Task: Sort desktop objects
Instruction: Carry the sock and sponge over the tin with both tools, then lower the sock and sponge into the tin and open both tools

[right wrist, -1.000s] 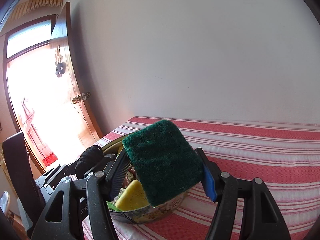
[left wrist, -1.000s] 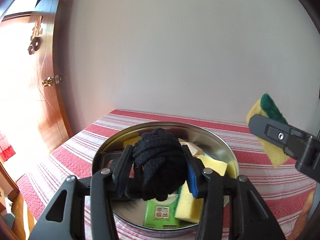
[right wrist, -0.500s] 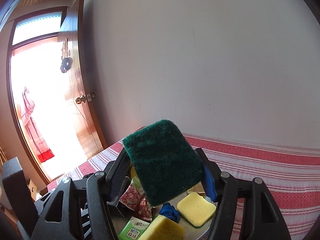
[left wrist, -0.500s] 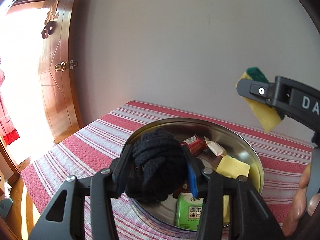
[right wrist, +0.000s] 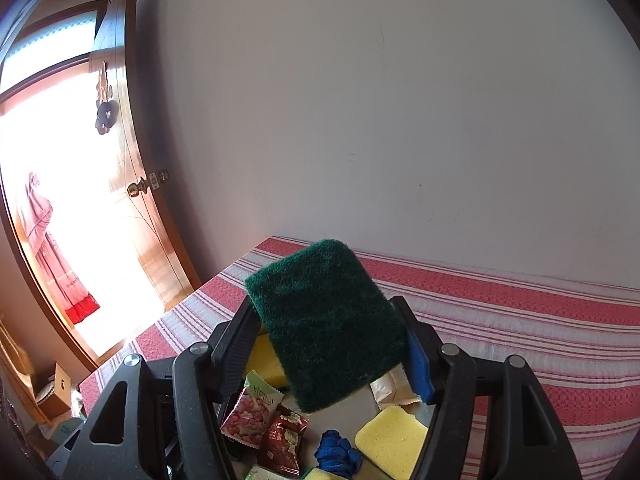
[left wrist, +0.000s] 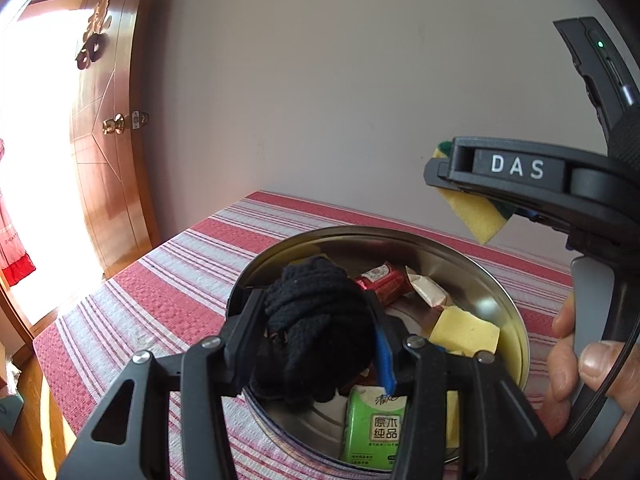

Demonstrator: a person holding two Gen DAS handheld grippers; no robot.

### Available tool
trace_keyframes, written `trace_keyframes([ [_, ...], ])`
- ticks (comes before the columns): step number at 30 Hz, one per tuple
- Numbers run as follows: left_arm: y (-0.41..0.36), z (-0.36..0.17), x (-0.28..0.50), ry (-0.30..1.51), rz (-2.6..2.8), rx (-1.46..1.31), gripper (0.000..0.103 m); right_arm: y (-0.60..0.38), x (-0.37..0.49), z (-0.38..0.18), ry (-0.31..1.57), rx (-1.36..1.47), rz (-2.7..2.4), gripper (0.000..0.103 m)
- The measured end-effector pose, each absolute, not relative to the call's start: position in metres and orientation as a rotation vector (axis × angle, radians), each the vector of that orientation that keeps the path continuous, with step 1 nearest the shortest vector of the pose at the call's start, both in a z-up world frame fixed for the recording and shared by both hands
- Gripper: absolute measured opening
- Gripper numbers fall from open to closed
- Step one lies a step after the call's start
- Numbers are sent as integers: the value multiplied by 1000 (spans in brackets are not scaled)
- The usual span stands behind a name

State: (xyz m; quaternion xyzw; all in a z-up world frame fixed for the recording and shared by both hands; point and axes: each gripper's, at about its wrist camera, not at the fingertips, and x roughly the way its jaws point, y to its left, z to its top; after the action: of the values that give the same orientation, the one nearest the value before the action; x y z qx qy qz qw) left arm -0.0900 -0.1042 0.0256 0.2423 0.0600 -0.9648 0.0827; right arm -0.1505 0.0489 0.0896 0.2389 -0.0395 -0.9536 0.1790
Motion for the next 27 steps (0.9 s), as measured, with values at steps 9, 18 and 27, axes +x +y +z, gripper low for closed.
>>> trace_keyframes([
  [9, -98, 25, -98, 174, -2872, 745, 48, 48, -175, 80, -148, 785, -2676, 67],
  [18, -83, 21, -130, 81, -2825, 845, 84, 50, -188, 67, -170, 870, -2630, 78],
  [27, -70, 26, -122, 52, -2827, 777, 102, 99, -148, 65, -396, 666, -2722, 93],
])
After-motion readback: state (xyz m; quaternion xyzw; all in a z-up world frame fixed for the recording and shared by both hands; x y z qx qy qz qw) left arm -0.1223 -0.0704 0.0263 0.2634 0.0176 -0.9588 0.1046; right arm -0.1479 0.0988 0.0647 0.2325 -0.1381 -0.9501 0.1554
